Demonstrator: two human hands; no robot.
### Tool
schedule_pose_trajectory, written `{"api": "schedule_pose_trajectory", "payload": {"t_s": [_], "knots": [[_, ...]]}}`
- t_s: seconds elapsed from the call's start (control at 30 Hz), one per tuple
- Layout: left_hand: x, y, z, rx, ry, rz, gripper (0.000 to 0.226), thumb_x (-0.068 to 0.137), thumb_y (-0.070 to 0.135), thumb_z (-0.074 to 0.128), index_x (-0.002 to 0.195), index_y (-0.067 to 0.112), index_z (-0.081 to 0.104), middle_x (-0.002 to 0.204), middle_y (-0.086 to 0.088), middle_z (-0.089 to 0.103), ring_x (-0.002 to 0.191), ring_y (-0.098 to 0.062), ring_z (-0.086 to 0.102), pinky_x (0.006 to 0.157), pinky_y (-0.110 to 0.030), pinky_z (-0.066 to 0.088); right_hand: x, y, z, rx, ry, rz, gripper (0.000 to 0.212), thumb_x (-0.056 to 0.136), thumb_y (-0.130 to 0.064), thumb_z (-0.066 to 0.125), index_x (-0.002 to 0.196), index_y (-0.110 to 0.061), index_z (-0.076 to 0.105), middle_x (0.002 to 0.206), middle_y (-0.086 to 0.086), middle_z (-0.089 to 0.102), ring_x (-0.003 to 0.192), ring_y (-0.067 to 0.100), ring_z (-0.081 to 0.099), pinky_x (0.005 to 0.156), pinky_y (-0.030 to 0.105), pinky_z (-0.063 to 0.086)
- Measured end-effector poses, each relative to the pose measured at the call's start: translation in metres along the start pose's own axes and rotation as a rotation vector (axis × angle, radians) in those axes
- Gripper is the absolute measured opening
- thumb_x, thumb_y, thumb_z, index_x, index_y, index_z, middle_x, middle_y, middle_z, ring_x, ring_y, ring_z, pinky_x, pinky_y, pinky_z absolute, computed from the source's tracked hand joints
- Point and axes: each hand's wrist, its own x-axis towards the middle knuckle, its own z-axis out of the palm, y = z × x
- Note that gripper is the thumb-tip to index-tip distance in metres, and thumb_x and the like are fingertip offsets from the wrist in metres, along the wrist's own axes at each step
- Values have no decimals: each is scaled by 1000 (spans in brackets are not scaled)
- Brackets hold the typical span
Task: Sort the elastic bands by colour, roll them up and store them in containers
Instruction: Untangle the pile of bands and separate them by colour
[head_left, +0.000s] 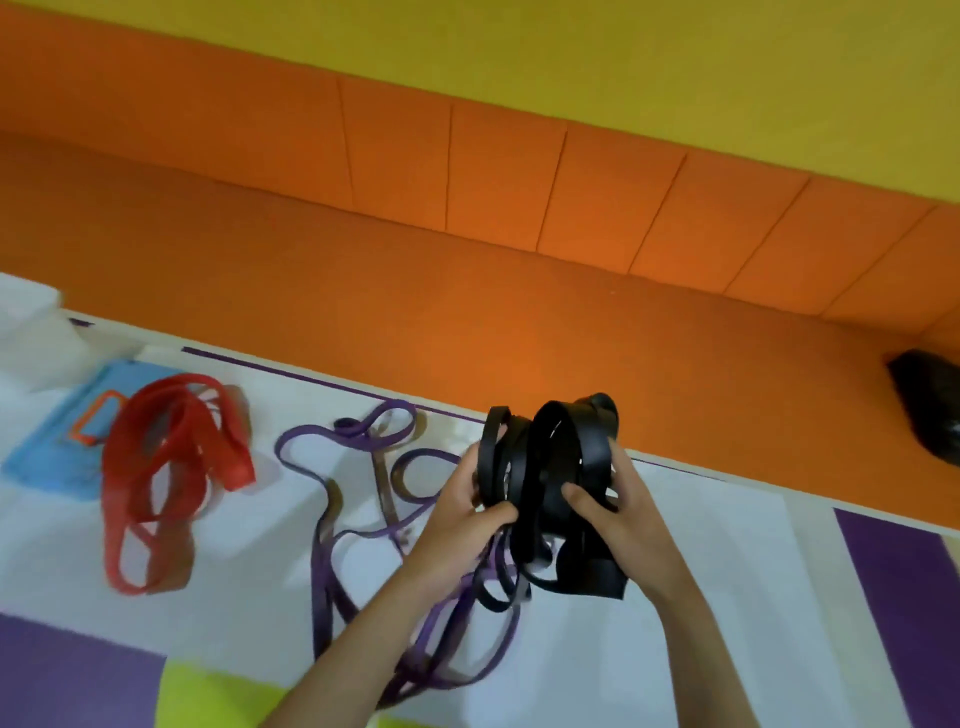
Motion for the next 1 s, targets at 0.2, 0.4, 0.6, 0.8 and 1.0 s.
{"api": "schedule_pose_trajectory", "payload": {"t_s": [0.2, 0.4, 0.6, 0.8, 1.0], "knots": [[-57, 50, -119, -35, 151, 142, 71, 86, 4, 69, 139, 51, 58, 119, -8, 73, 117, -26, 70, 102, -42, 59, 14, -80, 121, 46, -119, -157, 56, 102, -18, 69, 142, -53, 51, 135, -20, 66, 128, 3, 61, 102, 37, 54], [-141, 75, -250, -59, 331, 216, 65, 84, -3, 70, 138, 32, 62, 120, -23, 69, 117, -31, 70, 101, -53, 58, 16, -127, 267, 92, -305, -228, 56, 101, -23, 71, 142, -55, 50, 131, -18, 69, 123, 4, 66, 97, 33, 60], [-231, 89, -359, -114, 569, 232, 64, 82, -4, 69, 137, 27, 63, 115, -18, 71, 109, -31, 71, 88, -40, 61, 12, -171, 414, 102, -524, -314, 58, 101, -11, 69, 149, -38, 48, 134, -17, 68, 125, 7, 65, 97, 27, 57], [-304, 95, -452, -156, 808, 242, 76, 78, -6, 65, 138, 40, 62, 126, -13, 70, 112, -23, 71, 86, -35, 60, 7, -205, 555, 67, -722, -376, 61, 97, -6, 72, 144, -38, 50, 127, -26, 67, 122, -1, 63, 96, 16, 51], [-343, 95, -538, -215, 975, 254, 69, 81, -6, 64, 139, 31, 61, 130, -17, 70, 119, -29, 70, 89, -36, 61, 15, -226, 674, 61, -874, -355, 60, 96, -10, 73, 145, -35, 51, 125, -23, 69, 116, 0, 66, 88, 11, 50]]}}
